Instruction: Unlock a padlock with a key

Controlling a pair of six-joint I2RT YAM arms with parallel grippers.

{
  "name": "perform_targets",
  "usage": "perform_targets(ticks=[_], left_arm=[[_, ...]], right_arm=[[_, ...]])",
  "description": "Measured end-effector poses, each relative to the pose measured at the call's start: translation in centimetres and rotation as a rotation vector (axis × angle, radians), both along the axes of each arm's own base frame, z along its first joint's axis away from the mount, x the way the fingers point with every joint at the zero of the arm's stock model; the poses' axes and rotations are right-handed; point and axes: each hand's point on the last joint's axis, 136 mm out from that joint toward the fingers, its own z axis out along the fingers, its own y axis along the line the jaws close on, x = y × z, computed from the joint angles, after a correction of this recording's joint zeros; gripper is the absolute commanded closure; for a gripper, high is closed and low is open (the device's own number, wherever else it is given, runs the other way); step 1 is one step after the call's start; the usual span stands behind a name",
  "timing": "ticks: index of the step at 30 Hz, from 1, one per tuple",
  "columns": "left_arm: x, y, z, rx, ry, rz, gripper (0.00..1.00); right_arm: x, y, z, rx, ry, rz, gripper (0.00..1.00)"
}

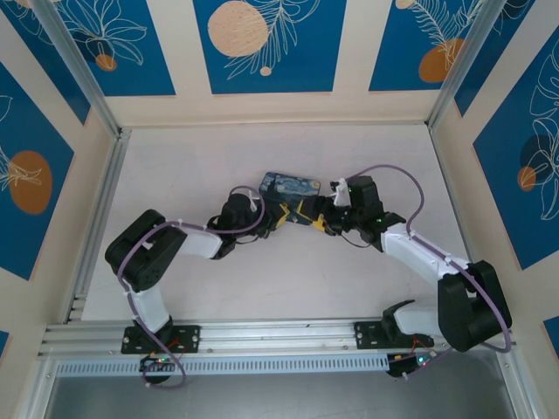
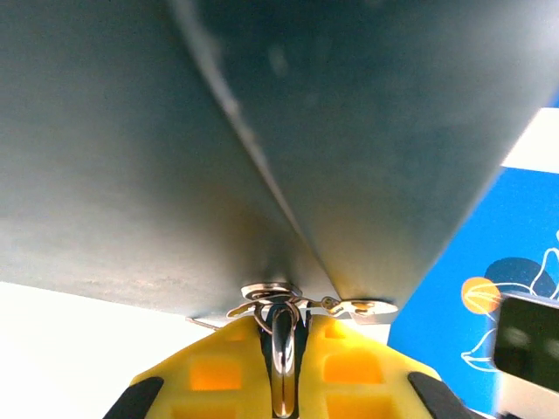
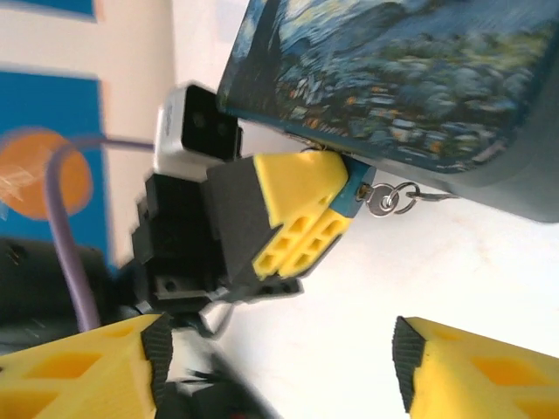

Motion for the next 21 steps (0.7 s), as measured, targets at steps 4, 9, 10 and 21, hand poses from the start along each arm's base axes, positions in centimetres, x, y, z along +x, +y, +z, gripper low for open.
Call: perform_targets(ticks=[4,9,10,21], left_arm=[[-0.4,0.1,-0.9,0.024,0.037,-0.008,1.0],[-0.7,-0.2,-1.1,0.035,0.066,-0.031,1.0],[-0.7,-0.3,-1.1,0.035,0.07,-0.035,1.0],[-1.3,-0.7,-0.9,0.043,0.116,-0.075,1.0]], right_arm=[[-0.5,1.0,0.5,-0.229,-0.236,0.114,0.48],[-0.6,1.0,-0.7,-0.471,-0.431,0.22,0.62],[-0.4,0.9,-1.0,-0.507,-0.454,0.234,0.63],[0.2,1.1,-3.7,-0.702,-0.528,0.343,0.64]])
